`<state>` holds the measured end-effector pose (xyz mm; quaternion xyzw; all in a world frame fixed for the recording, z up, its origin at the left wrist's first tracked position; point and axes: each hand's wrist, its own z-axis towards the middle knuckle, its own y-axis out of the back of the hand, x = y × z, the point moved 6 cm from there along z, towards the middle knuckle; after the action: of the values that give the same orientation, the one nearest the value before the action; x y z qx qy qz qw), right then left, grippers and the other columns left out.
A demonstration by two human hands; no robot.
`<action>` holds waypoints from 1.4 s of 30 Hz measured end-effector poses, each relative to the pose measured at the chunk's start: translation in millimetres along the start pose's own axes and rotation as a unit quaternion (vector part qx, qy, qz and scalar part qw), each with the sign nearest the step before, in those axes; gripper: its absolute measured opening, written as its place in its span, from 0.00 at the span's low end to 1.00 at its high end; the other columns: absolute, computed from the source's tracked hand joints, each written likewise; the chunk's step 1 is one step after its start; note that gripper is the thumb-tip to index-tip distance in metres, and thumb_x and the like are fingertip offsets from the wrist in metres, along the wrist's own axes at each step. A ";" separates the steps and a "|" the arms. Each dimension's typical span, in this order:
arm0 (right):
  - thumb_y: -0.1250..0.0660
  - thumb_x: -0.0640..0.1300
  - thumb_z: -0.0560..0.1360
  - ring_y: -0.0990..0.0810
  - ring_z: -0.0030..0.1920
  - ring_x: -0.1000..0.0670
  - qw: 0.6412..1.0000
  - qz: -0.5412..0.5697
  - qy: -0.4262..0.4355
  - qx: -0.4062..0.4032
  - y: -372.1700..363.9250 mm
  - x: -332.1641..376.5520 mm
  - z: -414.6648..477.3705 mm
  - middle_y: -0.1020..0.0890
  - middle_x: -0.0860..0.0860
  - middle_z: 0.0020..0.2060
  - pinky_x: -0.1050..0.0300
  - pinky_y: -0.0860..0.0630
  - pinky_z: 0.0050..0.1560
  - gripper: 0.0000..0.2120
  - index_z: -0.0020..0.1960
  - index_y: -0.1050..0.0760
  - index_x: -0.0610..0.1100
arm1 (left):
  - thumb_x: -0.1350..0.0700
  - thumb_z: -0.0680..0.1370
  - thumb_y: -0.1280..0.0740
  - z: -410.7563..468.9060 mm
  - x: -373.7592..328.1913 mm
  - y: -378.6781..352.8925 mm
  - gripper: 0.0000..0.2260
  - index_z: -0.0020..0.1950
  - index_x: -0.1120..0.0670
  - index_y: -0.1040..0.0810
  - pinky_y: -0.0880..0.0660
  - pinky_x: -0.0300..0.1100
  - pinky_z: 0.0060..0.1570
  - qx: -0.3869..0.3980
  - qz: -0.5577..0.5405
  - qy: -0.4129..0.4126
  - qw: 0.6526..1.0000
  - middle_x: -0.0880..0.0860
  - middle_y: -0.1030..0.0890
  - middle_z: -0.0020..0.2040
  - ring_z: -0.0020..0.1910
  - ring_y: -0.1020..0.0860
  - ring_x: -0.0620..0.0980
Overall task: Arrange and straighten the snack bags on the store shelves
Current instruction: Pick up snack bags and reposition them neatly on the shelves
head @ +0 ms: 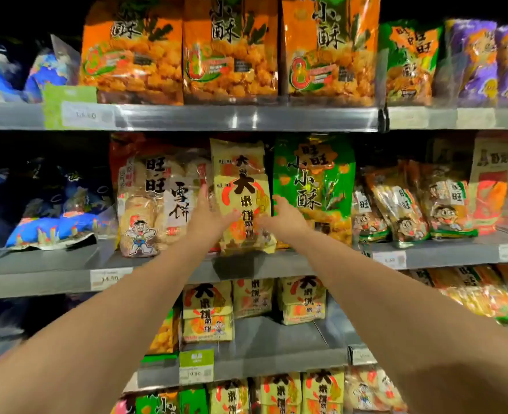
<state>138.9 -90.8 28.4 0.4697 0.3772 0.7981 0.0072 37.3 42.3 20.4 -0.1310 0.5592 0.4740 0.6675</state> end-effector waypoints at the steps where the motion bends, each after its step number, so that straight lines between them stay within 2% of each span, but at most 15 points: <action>1: 0.35 0.42 0.75 0.26 0.57 0.48 1.000 0.004 0.028 0.001 -2.1 3.1 6.4 0.27 0.48 0.63 0.57 0.31 0.54 0.27 0.71 0.39 0.43 | 0.51 0.71 0.27 1.6 1.6 -3.6 0.44 0.76 0.49 0.54 0.37 0.52 0.67 0.003 0.010 -0.016 1.000 0.52 0.36 0.72 0.69 0.35 0.55; 4: 0.32 0.40 0.73 0.26 0.52 0.53 0.999 0.004 0.053 -0.003 -14.2 -0.3 39.1 0.28 0.55 0.53 0.61 0.31 0.50 0.25 0.67 0.35 0.45 | 0.48 0.70 0.28 18.0 19.1 -19.2 0.41 0.74 0.47 0.52 0.34 0.52 0.65 0.001 0.069 -0.045 0.997 0.51 0.32 0.69 0.67 0.32 0.54; 6: 0.29 0.44 0.70 0.25 0.59 0.48 0.998 0.011 0.057 -0.016 -22.5 0.0 53.5 0.26 0.51 0.58 0.57 0.27 0.56 0.31 0.69 0.37 0.46 | 0.46 0.70 0.28 27.4 23.6 -22.4 0.41 0.74 0.46 0.52 0.31 0.52 0.63 -0.035 0.098 -0.054 0.993 0.51 0.30 0.68 0.65 0.30 0.53; 8: 0.29 0.47 0.69 0.29 0.64 0.43 0.998 -0.008 0.055 -0.022 -27.9 -1.6 62.8 0.31 0.45 0.65 0.48 0.27 0.61 0.38 0.73 0.44 0.47 | 0.43 0.69 0.29 35.6 25.5 -24.8 0.43 0.74 0.44 0.54 0.30 0.56 0.61 -0.062 0.140 -0.053 0.987 0.53 0.31 0.68 0.65 0.30 0.55; 13: 0.28 0.48 0.70 0.27 0.62 0.43 0.996 0.067 0.045 -0.029 -21.3 -4.3 64.2 0.29 0.44 0.64 0.50 0.26 0.57 0.42 0.75 0.50 0.45 | 0.37 0.61 0.28 35.9 28.9 -25.4 0.46 0.71 0.41 0.50 0.27 0.59 0.57 -0.091 0.121 -0.064 0.986 0.52 0.29 0.65 0.63 0.29 0.55; 17: 0.28 0.49 0.69 0.26 0.59 0.45 0.990 0.098 0.076 -0.062 -9.3 3.6 57.6 0.27 0.46 0.60 0.50 0.26 0.58 0.33 0.69 0.38 0.44 | 0.46 0.64 0.24 34.1 9.3 -20.6 0.42 0.71 0.49 0.45 0.27 0.50 0.57 -0.116 0.037 -0.083 0.989 0.49 0.27 0.62 0.60 0.27 0.49; 20: 0.28 0.54 0.67 0.27 0.59 0.45 0.987 0.118 0.086 -0.066 -3.0 7.5 53.6 0.28 0.47 0.58 0.46 0.27 0.60 0.30 0.65 0.33 0.48 | 0.47 0.66 0.25 30.3 2.8 -16.8 0.42 0.72 0.50 0.46 0.30 0.46 0.59 -0.097 0.023 -0.088 0.991 0.49 0.29 0.65 0.62 0.29 0.48; 23: 0.28 0.58 0.65 0.24 0.57 0.46 0.984 0.154 0.076 -0.040 -1.6 3.3 50.6 0.25 0.48 0.57 0.45 0.24 0.57 0.33 0.65 0.33 0.50 | 0.49 0.68 0.26 24.6 5.1 -13.8 0.41 0.73 0.48 0.47 0.28 0.51 0.61 -0.055 0.029 -0.082 0.995 0.49 0.29 0.65 0.62 0.28 0.49; 27: 0.28 0.51 0.71 0.21 0.53 0.48 0.974 0.222 0.045 0.001 -0.5 4.9 51.5 0.23 0.48 0.55 0.47 0.22 0.55 0.30 0.66 0.39 0.47 | 0.57 0.69 0.26 16.1 12.1 -9.2 0.38 0.71 0.46 0.44 0.26 0.50 0.58 -0.002 0.017 -0.079 0.997 0.48 0.27 0.62 0.60 0.27 0.47; 29: 0.27 0.51 0.70 0.22 0.52 0.50 0.977 0.208 0.049 0.000 -0.3 11.9 53.3 0.24 0.50 0.54 0.51 0.23 0.54 0.32 0.66 0.42 0.46 | 0.59 0.70 0.27 8.8 15.6 -6.5 0.36 0.71 0.45 0.43 0.26 0.42 0.54 0.009 0.022 -0.086 0.996 0.46 0.27 0.61 0.57 0.27 0.44; 31: 0.25 0.51 0.68 0.24 0.53 0.51 0.979 0.196 0.050 0.000 -0.3 17.5 53.7 0.26 0.52 0.53 0.54 0.25 0.54 0.38 0.69 0.44 0.45 | 0.59 0.71 0.28 3.4 17.3 -3.8 0.36 0.71 0.45 0.43 0.29 0.43 0.55 0.009 0.036 -0.091 0.995 0.46 0.28 0.60 0.57 0.29 0.44; 34: 0.25 0.49 0.67 0.23 0.57 0.50 0.979 0.187 0.041 0.065 -3.3 17.8 53.2 0.23 0.52 0.55 0.49 0.25 0.59 0.33 0.66 0.36 0.46 | 0.55 0.71 0.27 1.4 26.8 -1.7 0.34 0.72 0.48 0.42 0.29 0.49 0.59 0.024 0.062 -0.056 0.996 0.48 0.27 0.62 0.58 0.28 0.48; 36: 0.24 0.48 0.66 0.21 0.55 0.49 0.977 0.182 0.044 0.106 -0.8 17.9 47.3 0.20 0.50 0.55 0.46 0.25 0.60 0.28 0.62 0.31 0.46 | 0.52 0.71 0.28 -1.6 36.6 -1.8 0.32 0.72 0.50 0.39 0.28 0.47 0.57 0.045 0.105 -0.033 0.993 0.50 0.25 0.61 0.55 0.27 0.48; 38: 0.22 0.46 0.63 0.21 0.55 0.49 0.974 0.182 0.066 0.120 4.8 17.3 38.6 0.19 0.50 0.54 0.46 0.25 0.60 0.30 0.61 0.29 0.47 | 0.51 0.72 0.29 -5.2 40.4 -1.1 0.26 0.68 0.51 0.34 0.30 0.41 0.50 0.053 0.144 -0.032 0.988 0.48 0.24 0.54 0.52 0.27 0.47; 42: 0.20 0.44 0.58 0.21 0.54 0.52 0.974 0.121 0.170 0.093 18.0 20.1 -14.1 0.19 0.55 0.51 0.56 0.24 0.55 0.32 0.58 0.30 0.50 | 0.54 0.72 0.28 -24.1 41.7 3.7 0.13 0.54 0.55 0.22 0.34 0.37 0.44 -0.004 0.177 -0.072 0.982 0.49 0.20 0.47 0.46 0.26 0.45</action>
<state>123.2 -104.8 50.5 0.3680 0.3862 0.8224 -0.1976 16.3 47.4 -22.7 0.0021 0.5220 0.5945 0.6115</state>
